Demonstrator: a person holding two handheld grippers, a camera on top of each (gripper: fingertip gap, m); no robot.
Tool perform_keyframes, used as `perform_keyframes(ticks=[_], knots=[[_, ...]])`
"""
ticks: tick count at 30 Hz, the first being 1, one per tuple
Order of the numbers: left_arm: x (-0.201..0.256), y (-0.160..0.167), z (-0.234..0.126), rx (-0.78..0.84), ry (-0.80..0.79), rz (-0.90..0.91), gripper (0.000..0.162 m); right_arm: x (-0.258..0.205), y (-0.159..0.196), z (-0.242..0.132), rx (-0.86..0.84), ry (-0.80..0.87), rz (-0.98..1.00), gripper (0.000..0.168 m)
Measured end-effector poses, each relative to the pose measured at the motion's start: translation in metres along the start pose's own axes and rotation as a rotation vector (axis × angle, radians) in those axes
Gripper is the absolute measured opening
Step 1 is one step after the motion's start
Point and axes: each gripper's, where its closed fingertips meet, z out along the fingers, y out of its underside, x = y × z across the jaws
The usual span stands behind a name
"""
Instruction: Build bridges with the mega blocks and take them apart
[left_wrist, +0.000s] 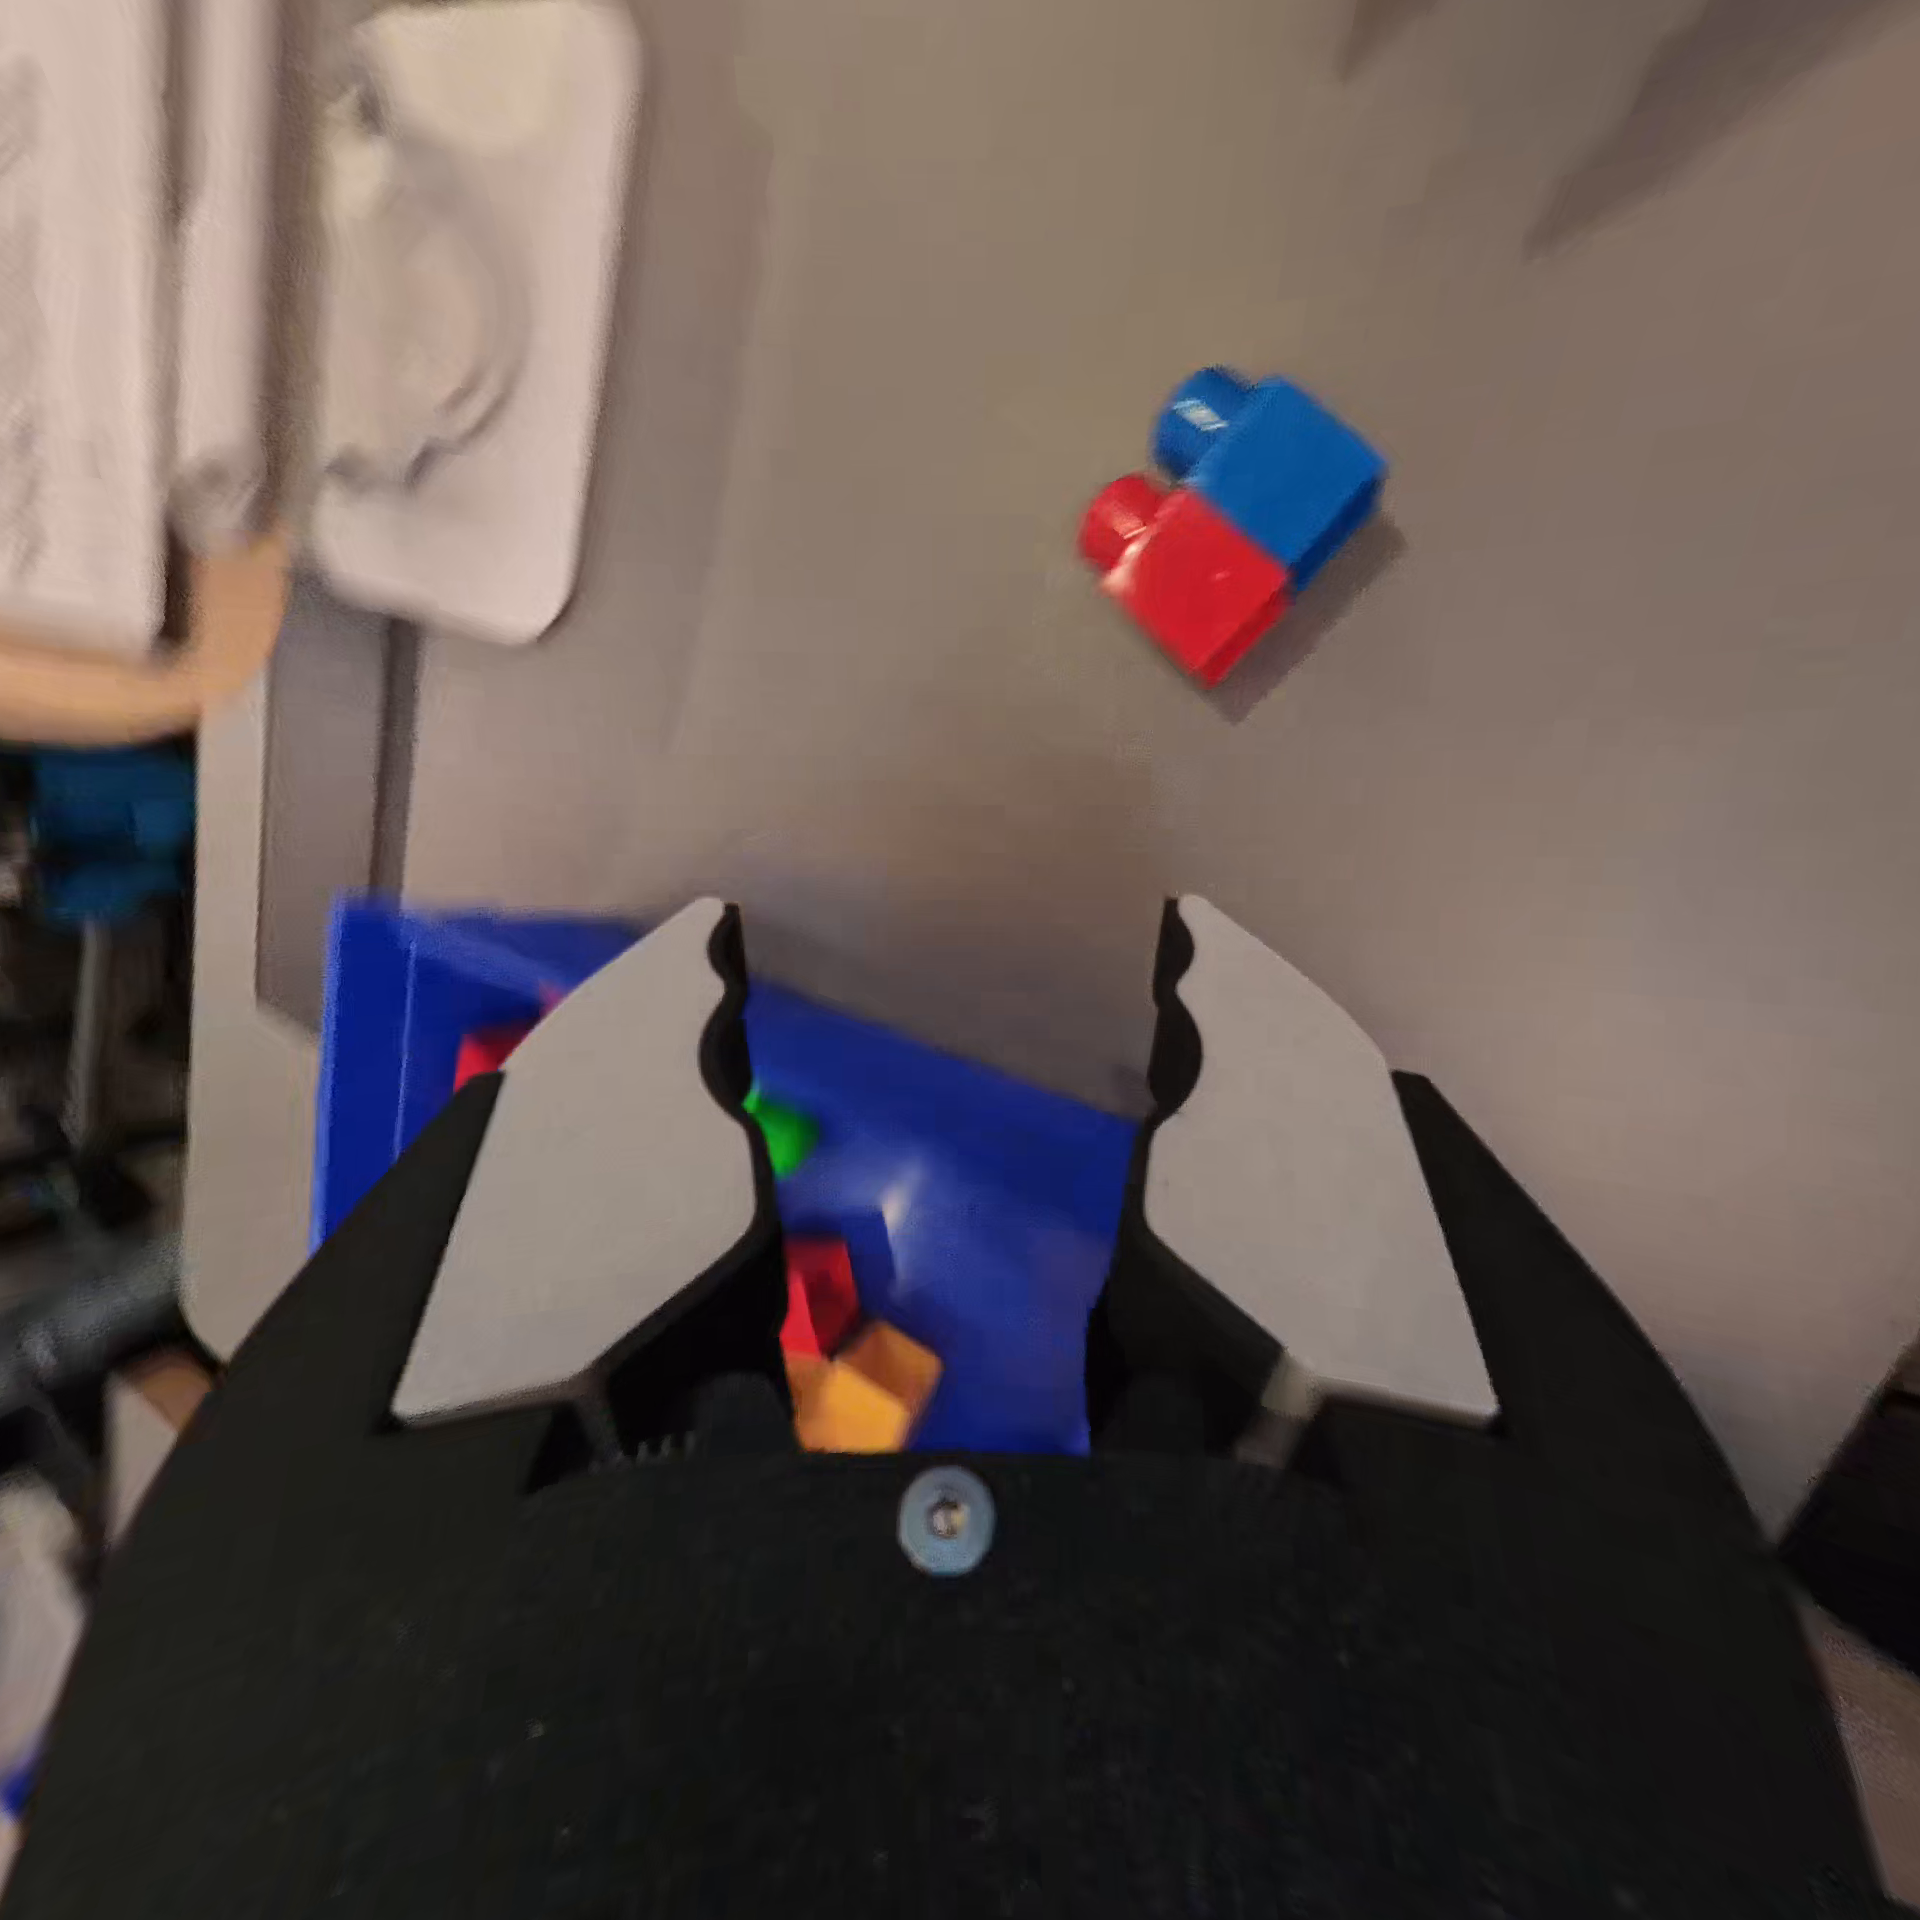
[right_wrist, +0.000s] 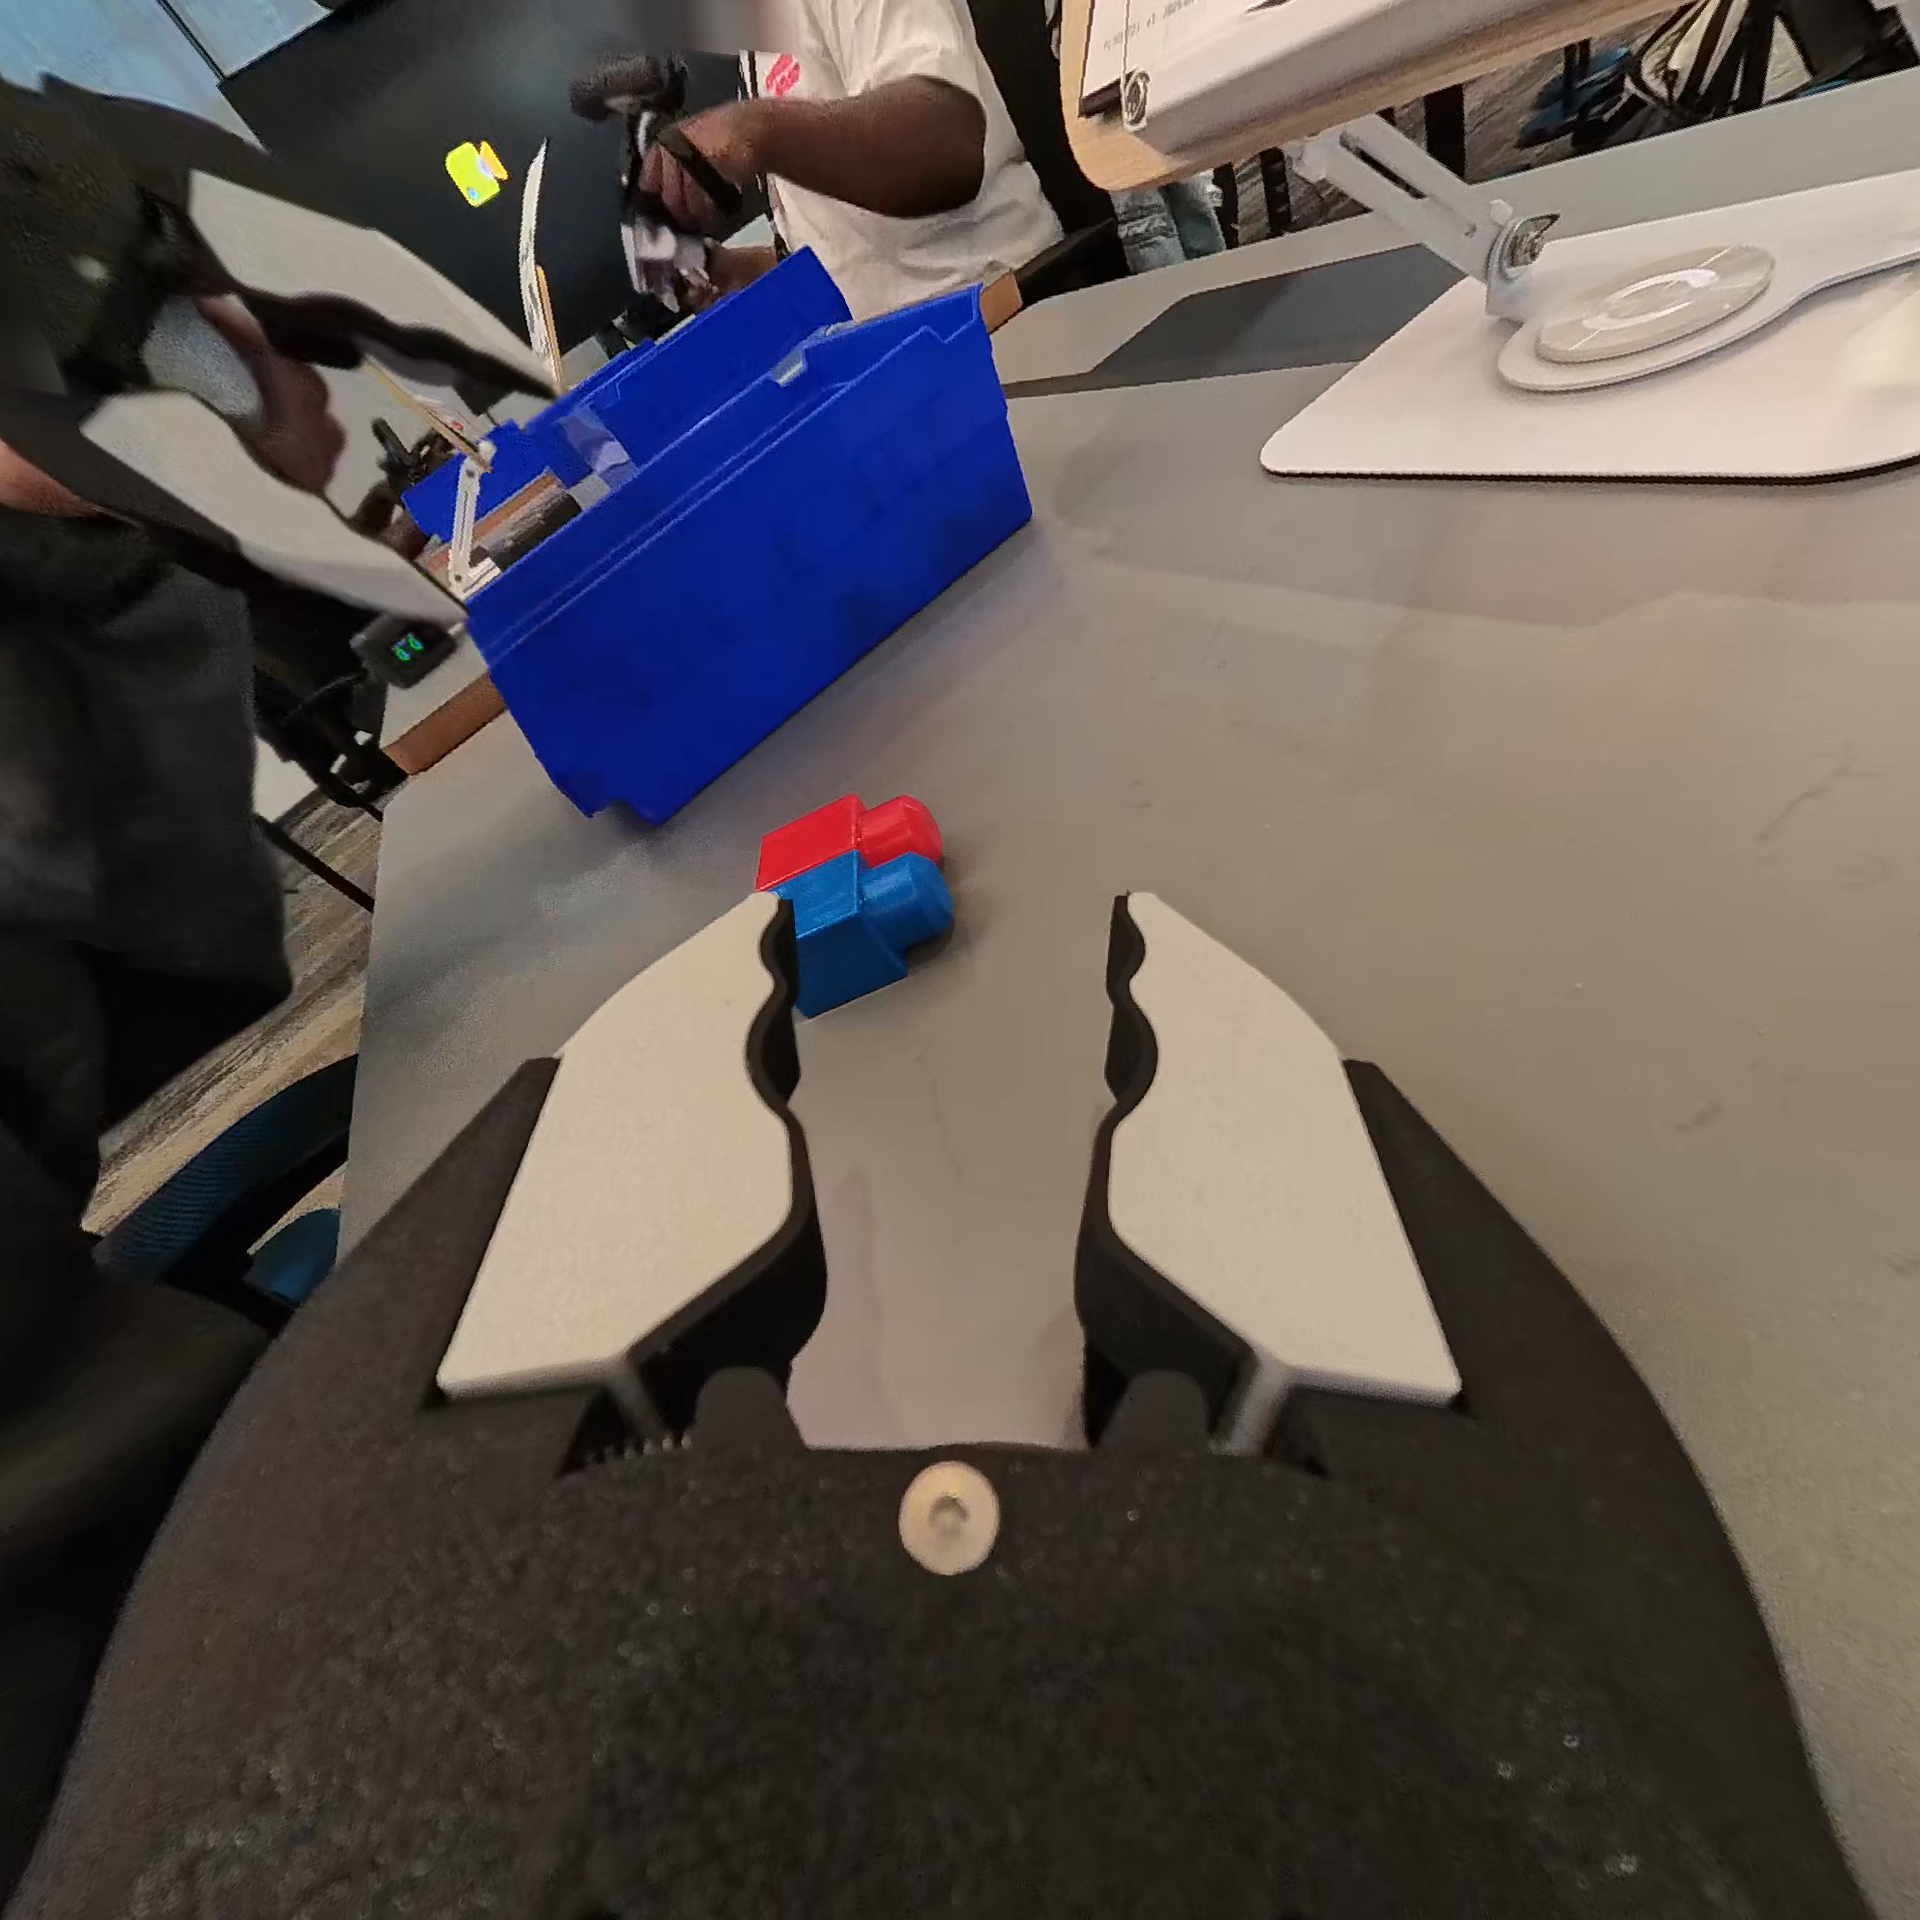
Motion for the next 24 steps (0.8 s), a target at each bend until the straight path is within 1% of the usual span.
perform_keyframes(ticks=[1, 2, 4, 6, 8, 10, 12, 15, 17, 19, 22, 24], knots=[[-0.009, 0.016, -0.016, 0.018, -0.023, -0.107, 0.079, 0.0, 0.0, 0.0, 0.0, -0.001, 0.003, 0.057], [-0.016, 0.034, -0.03, 0.036, -0.051, -0.209, 0.078, 0.0, 0.0, 0.0, 0.0, -0.004, 0.004, 0.057], [-0.021, 0.07, -0.047, 0.084, -0.111, -0.368, 0.079, 0.0, 0.0, 0.001, 0.0, -0.003, 0.001, 0.057], [-0.013, 0.096, -0.053, 0.156, -0.151, -0.507, 0.08, -0.001, 0.0, 0.002, -0.004, -0.002, -0.006, 0.057], [0.002, 0.11, -0.051, 0.224, -0.174, -0.59, 0.08, -0.001, 0.001, 0.003, -0.009, -0.001, -0.01, 0.057], [0.016, 0.119, -0.045, 0.259, -0.2, -0.624, 0.076, -0.001, 0.001, 0.004, -0.014, 0.0, -0.008, 0.057], [0.025, 0.124, -0.039, 0.262, -0.199, -0.641, 0.075, -0.001, 0.001, 0.004, -0.014, 0.001, -0.004, 0.057], [0.015, 0.123, -0.03, 0.246, -0.199, -0.668, 0.071, 0.0, 0.001, 0.004, -0.014, 0.0, 0.002, 0.056], [0.001, 0.125, -0.017, 0.158, -0.183, -0.709, 0.075, 0.0, 0.002, 0.004, -0.02, -0.001, 0.007, 0.056], [-0.022, 0.124, 0.001, 0.08, -0.212, -0.712, 0.072, 0.001, 0.003, 0.005, -0.027, 0.0, 0.014, 0.056], [-0.047, 0.119, 0.036, -0.007, -0.203, -0.642, 0.069, 0.002, 0.003, 0.004, -0.023, -0.004, 0.027, 0.055], [-0.055, 0.121, 0.062, -0.083, -0.166, -0.581, 0.072, 0.002, 0.002, 0.003, -0.01, -0.007, 0.037, 0.055]])
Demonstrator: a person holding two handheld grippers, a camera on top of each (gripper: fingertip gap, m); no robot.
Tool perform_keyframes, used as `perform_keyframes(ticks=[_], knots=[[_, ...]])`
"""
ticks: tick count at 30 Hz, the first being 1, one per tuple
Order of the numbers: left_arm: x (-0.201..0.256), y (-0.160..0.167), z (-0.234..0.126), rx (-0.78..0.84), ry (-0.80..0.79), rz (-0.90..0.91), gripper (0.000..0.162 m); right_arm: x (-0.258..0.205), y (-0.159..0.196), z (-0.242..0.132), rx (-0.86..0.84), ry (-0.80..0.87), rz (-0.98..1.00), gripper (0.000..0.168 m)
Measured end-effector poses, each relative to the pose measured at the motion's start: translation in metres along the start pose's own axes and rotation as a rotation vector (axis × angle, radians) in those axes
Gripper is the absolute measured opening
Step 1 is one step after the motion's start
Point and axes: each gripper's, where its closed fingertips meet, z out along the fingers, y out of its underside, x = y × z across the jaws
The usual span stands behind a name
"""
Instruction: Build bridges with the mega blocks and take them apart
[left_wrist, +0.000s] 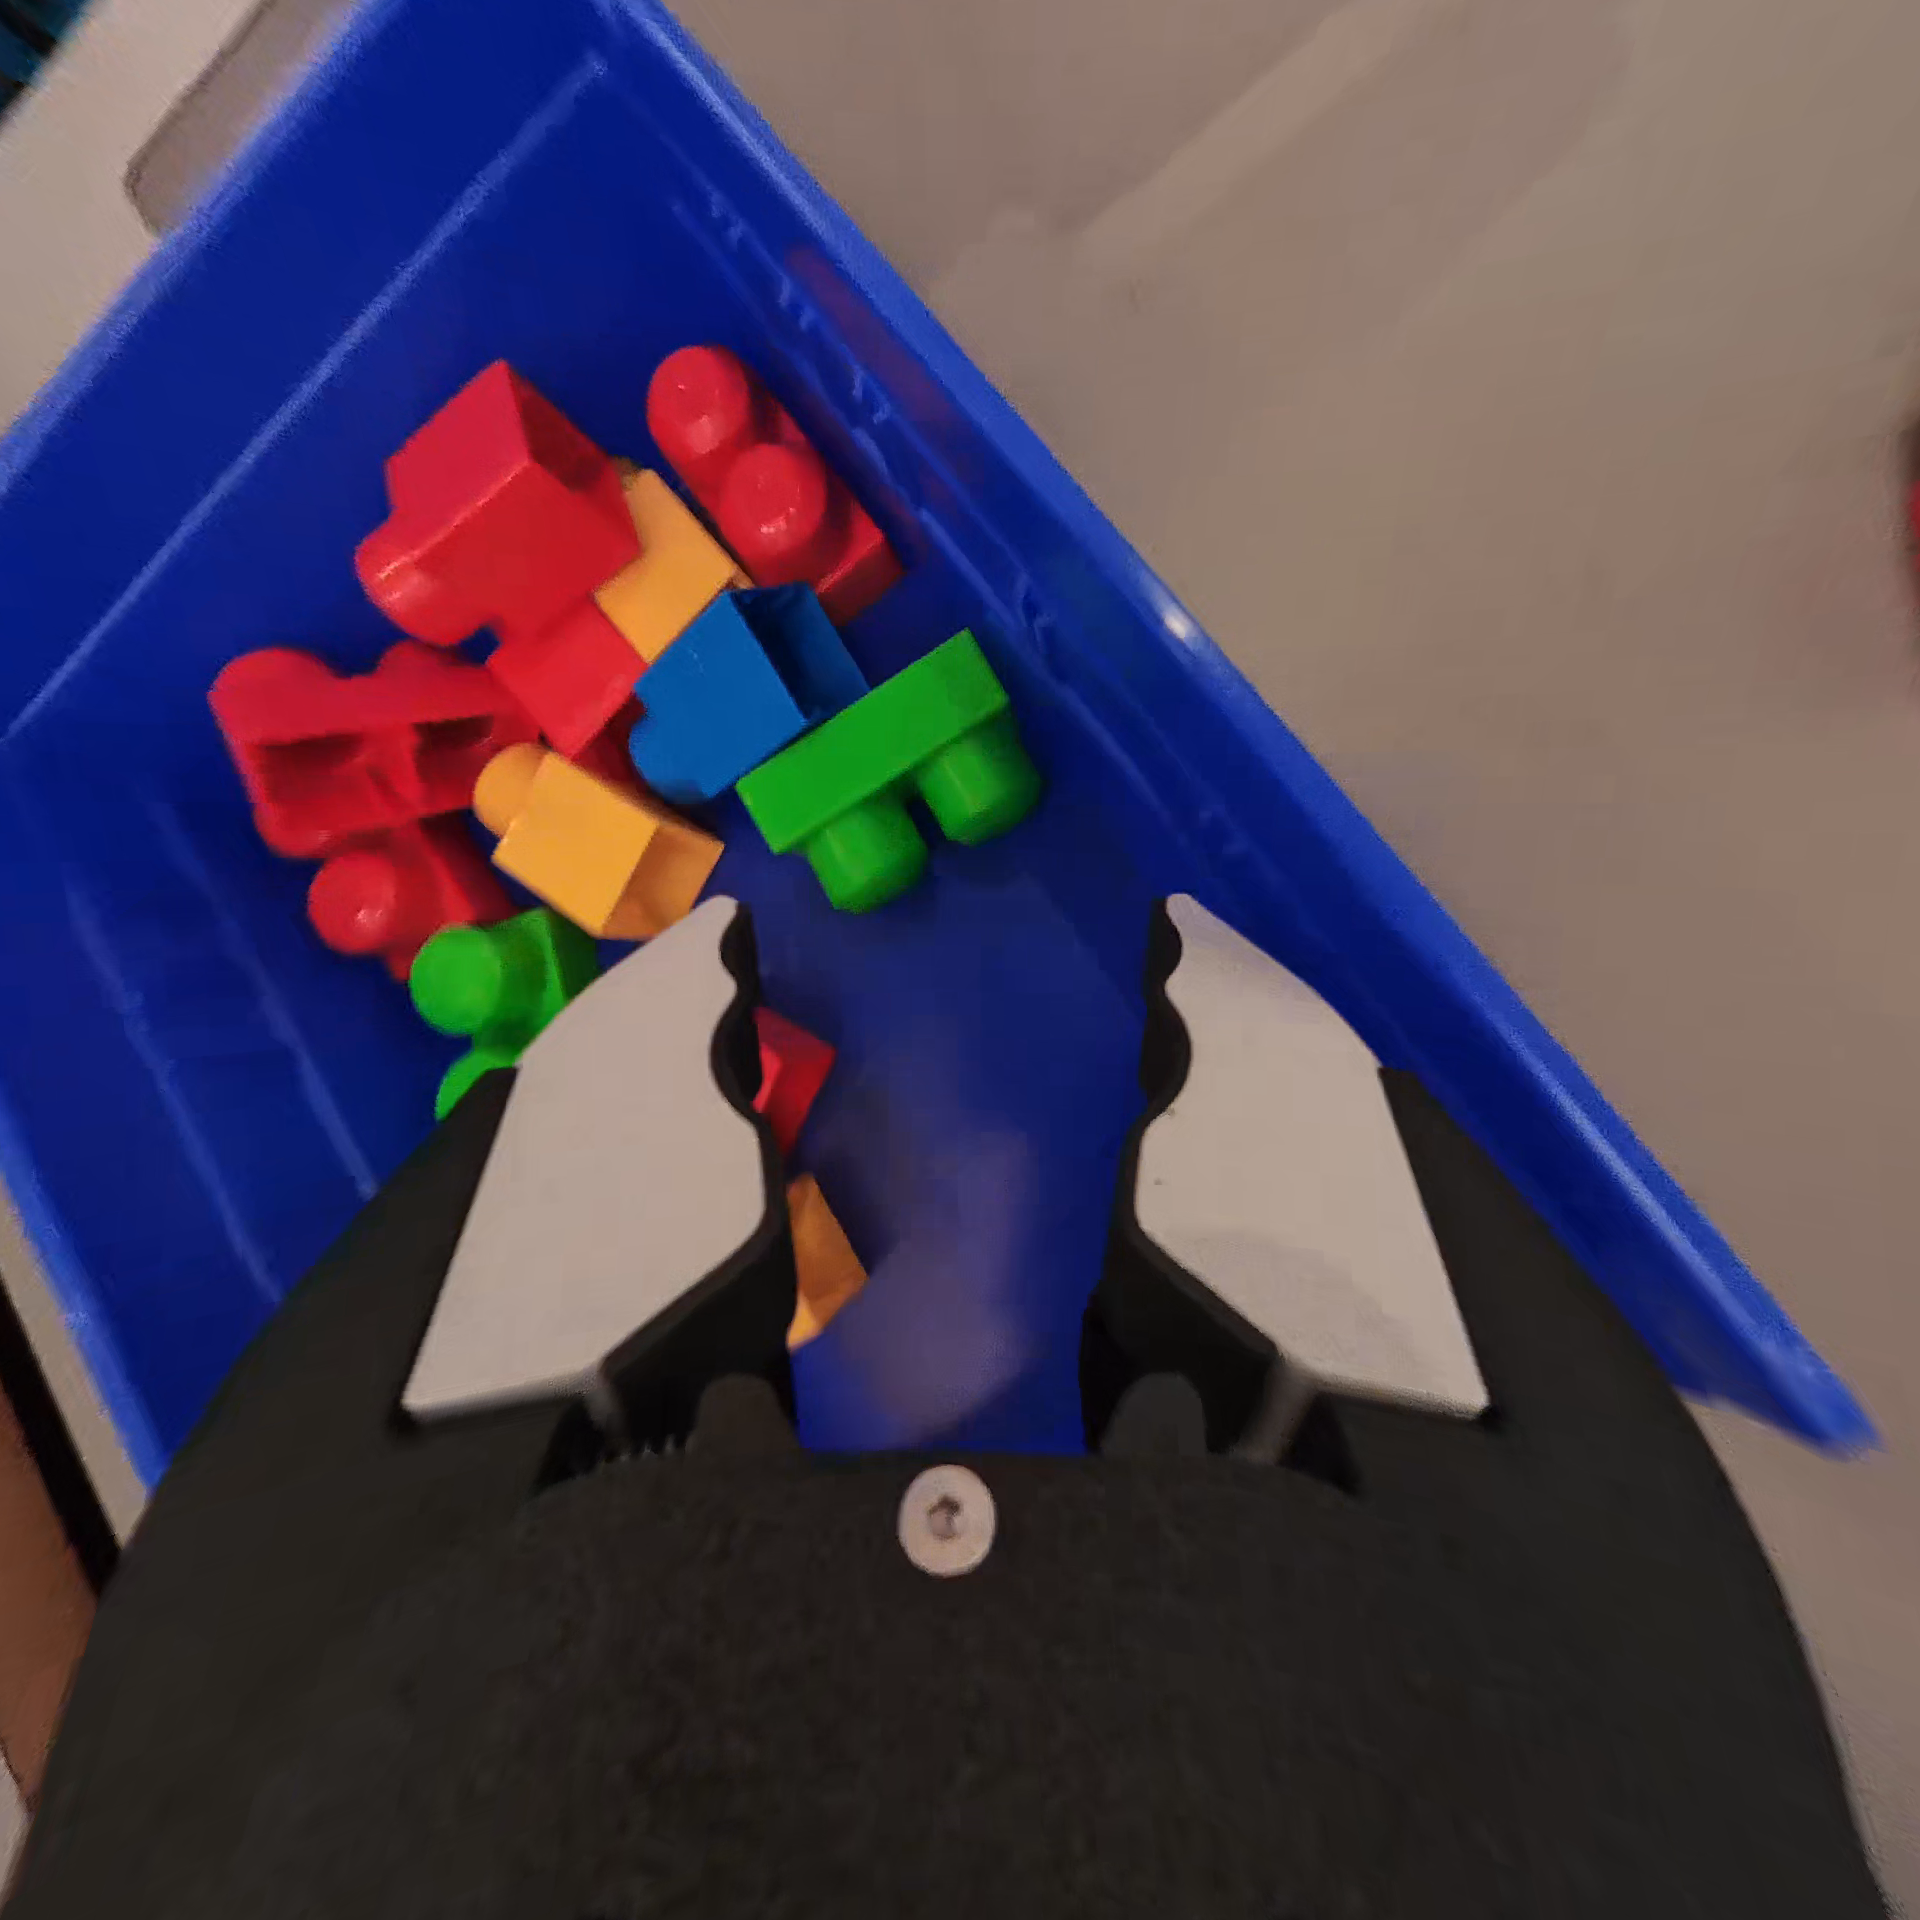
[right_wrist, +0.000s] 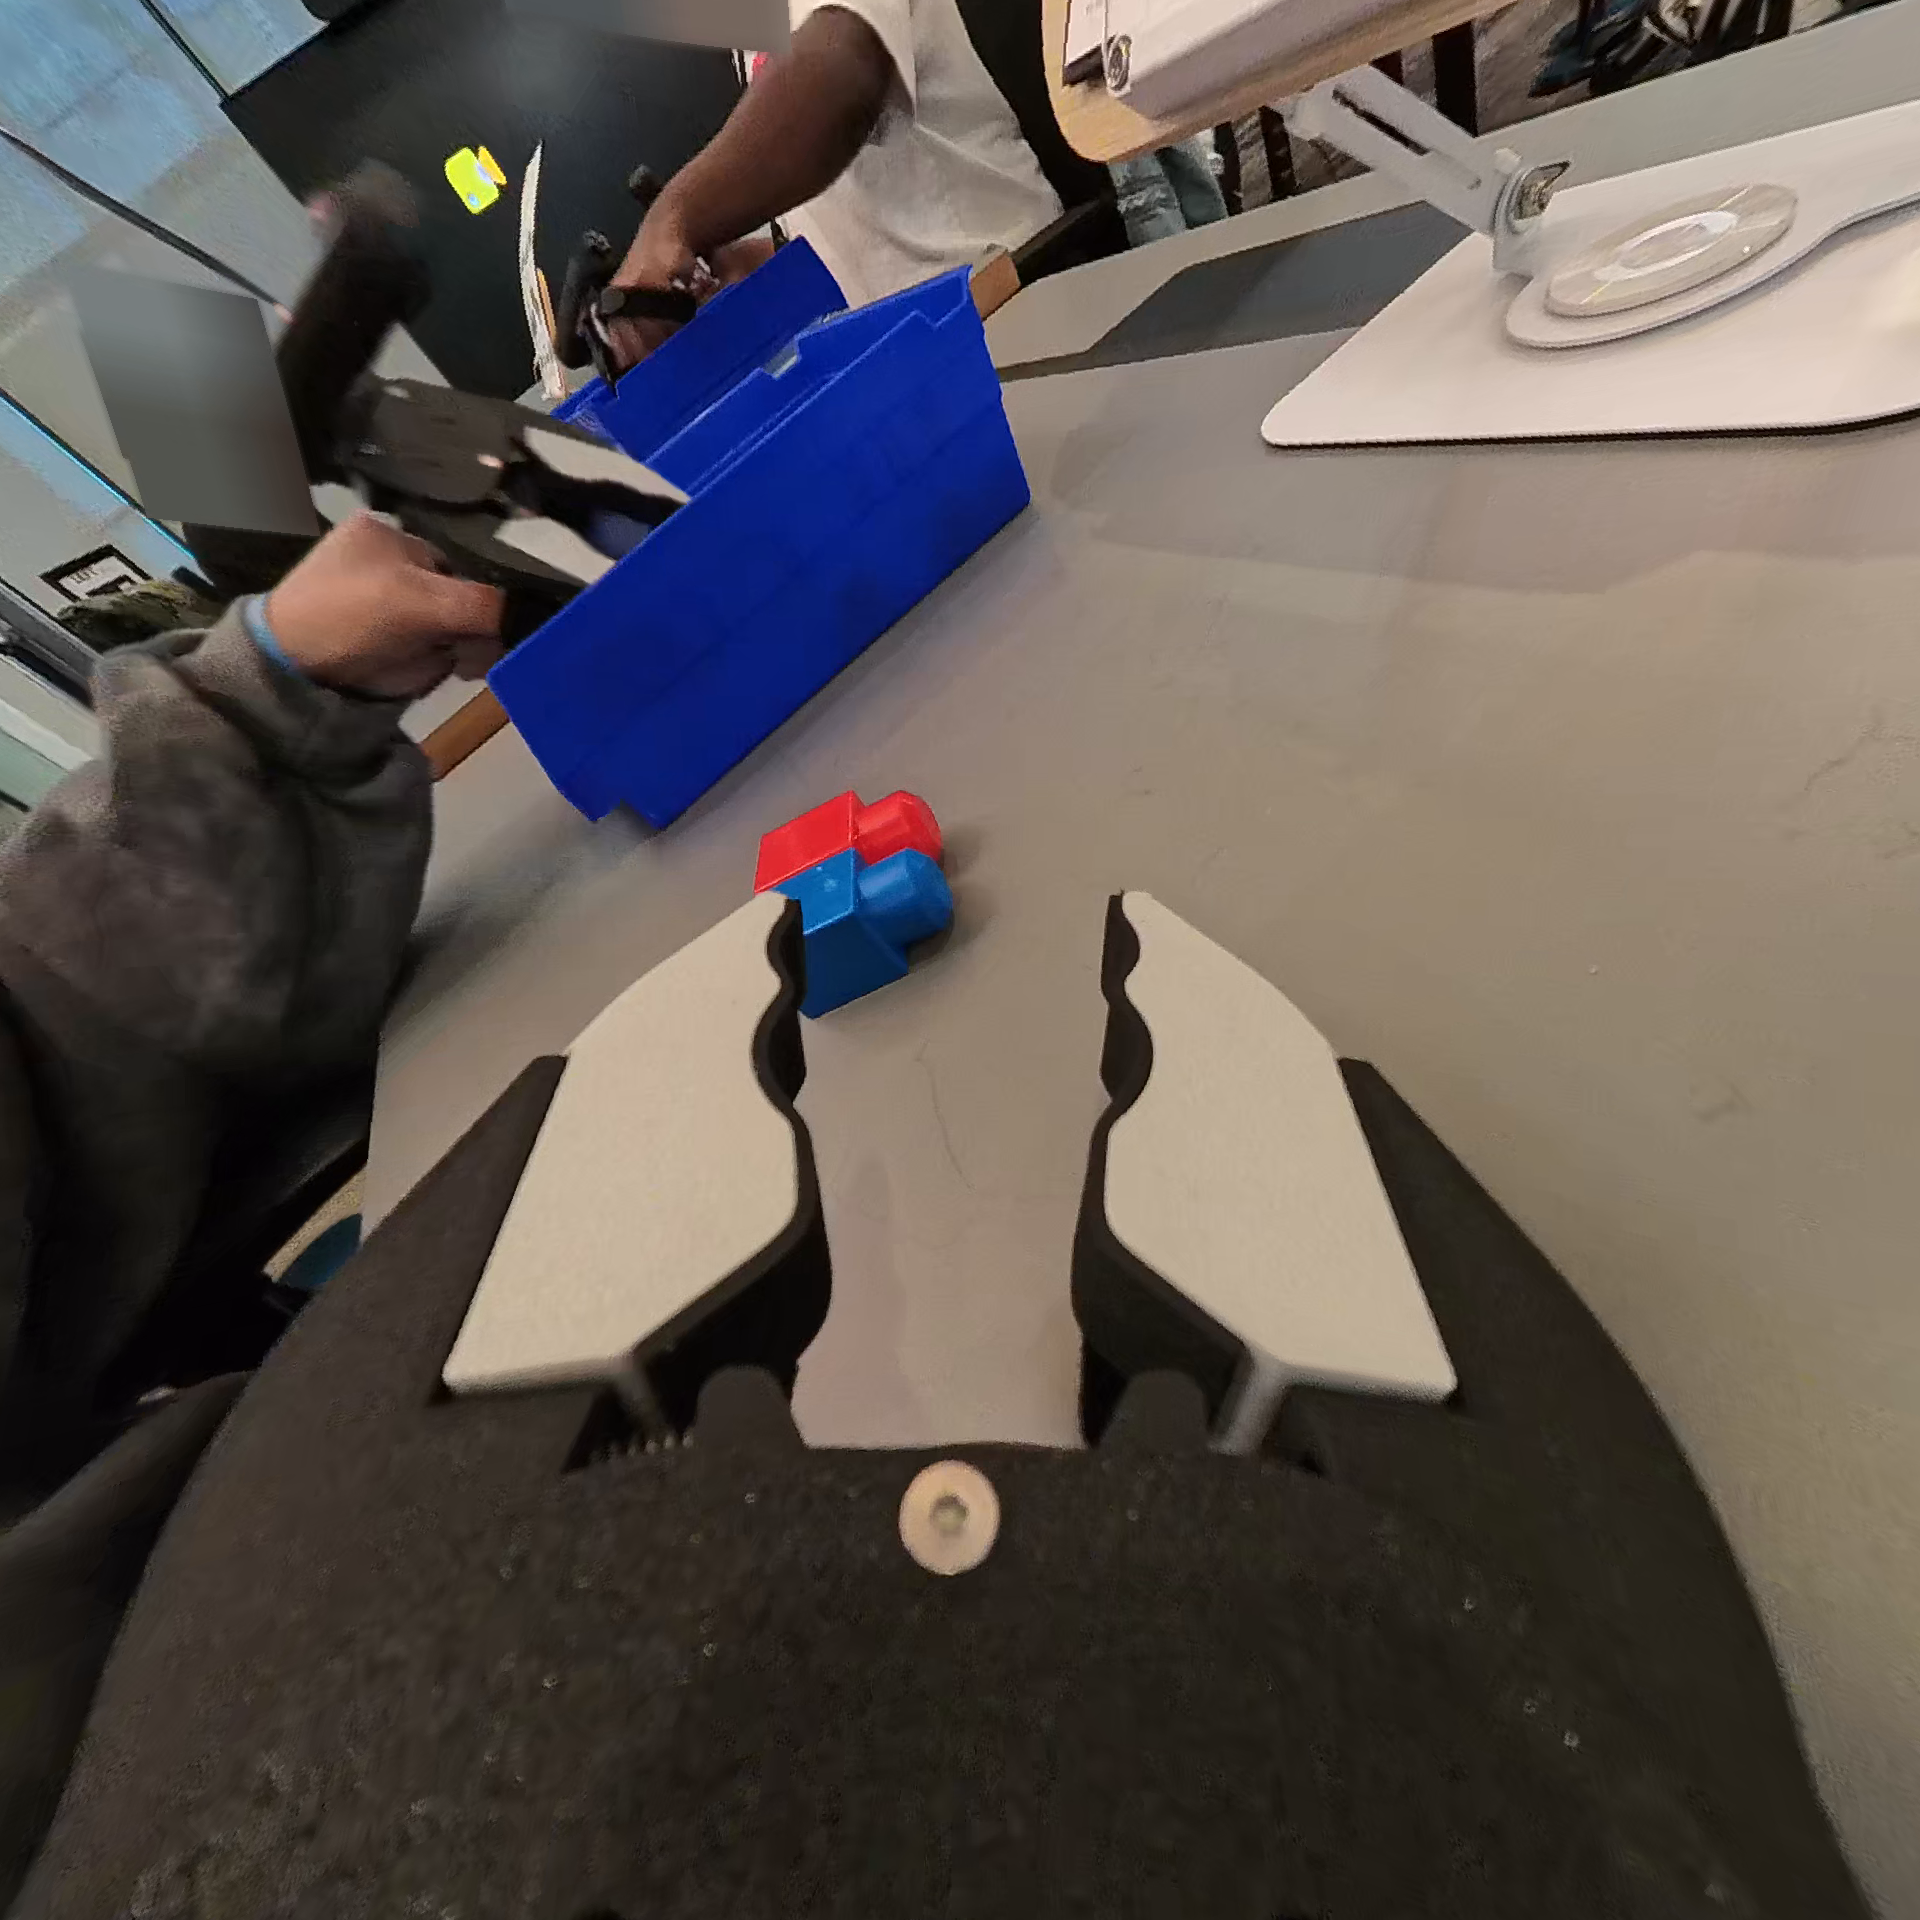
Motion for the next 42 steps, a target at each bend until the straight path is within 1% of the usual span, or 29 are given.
perform_keyframes(ticks=[2, 4, 7, 8, 11, 15, 17, 19, 21, 22, 23, 25, 27, 29, 31, 34, 37, 40, 42], knots=[[-0.004, 0.0, 0.021, -0.071, 0.015, 0.009, 0.074, 0.0, -0.001, -0.001, 0.007, -0.005, 0.01, 0.055], [-0.012, 0.002, 0.037, -0.136, -0.003, -0.006, 0.077, 0.0, 0.0, -0.001, 0.004, -0.009, 0.016, 0.055], [-0.014, 0.006, 0.054, -0.178, 0.009, -0.047, 0.073, -0.002, 0.002, -0.001, -0.004, -0.012, 0.01, 0.055], [-0.015, 0.008, 0.058, -0.182, 0.002, -0.043, 0.074, -0.003, 0.002, -0.001, -0.006, -0.012, 0.006, 0.055], [-0.017, 0.006, 0.061, -0.165, 0.003, -0.039, 0.075, -0.004, 0.003, -0.001, -0.009, -0.014, 0.002, 0.055], [-0.02, 0.012, 0.057, -0.182, -0.008, -0.015, 0.073, -0.003, 0.004, 0.0, -0.018, -0.014, 0.004, 0.055], [-0.024, 0.015, 0.046, -0.172, -0.018, -0.003, 0.073, -0.003, 0.004, 0.001, -0.021, -0.014, 0.004, 0.055], [-0.032, 0.014, 0.022, -0.139, -0.042, -0.004, 0.073, -0.003, 0.004, 0.001, -0.024, -0.014, 0.005, 0.055], [-0.035, 0.0, -0.014, -0.061, -0.044, 0.013, 0.073, -0.004, 0.004, 0.001, -0.019, -0.015, 0.003, 0.055], [-0.029, -0.013, -0.033, -0.007, -0.02, 0.039, 0.073, -0.004, 0.003, 0.001, -0.015, -0.016, 0.001, 0.055], [-0.018, -0.029, -0.052, 0.05, 0.019, 0.088, 0.073, -0.004, 0.002, 0.001, -0.012, -0.015, -0.003, 0.055], [0.02, -0.063, -0.08, 0.14, 0.113, 0.243, 0.073, -0.005, 0.001, 0.001, -0.008, -0.016, -0.015, 0.055], [0.069, -0.091, -0.087, 0.151, 0.203, 0.411, 0.073, -0.007, -0.001, 0.001, 0.002, -0.014, -0.035, 0.055], [0.113, -0.113, -0.071, 0.115, 0.237, 0.566, 0.073, -0.007, -0.002, 0.001, 0.008, -0.009, -0.055, 0.055], [0.148, -0.131, -0.042, 0.067, 0.262, 0.684, 0.073, -0.008, -0.001, 0.0, 0.005, -0.01, -0.066, 0.055], [0.183, -0.157, 0.007, 0.015, 0.329, 0.746, 0.073, -0.01, 0.0, -0.002, 0.007, -0.008, -0.084, 0.055], [0.197, -0.177, 0.053, -0.026, 0.343, 0.752, 0.073, -0.011, 0.001, -0.005, 0.007, -0.004, -0.101, 0.055], [0.209, -0.179, 0.085, -0.064, 0.371, 0.779, 0.073, -0.011, 0.003, -0.008, 0.004, -0.001, -0.105, 0.055], [0.214, -0.177, 0.098, -0.086, 0.383, 0.804, 0.073, -0.011, 0.003, -0.009, 0.001, 0.001, -0.107, 0.055]])
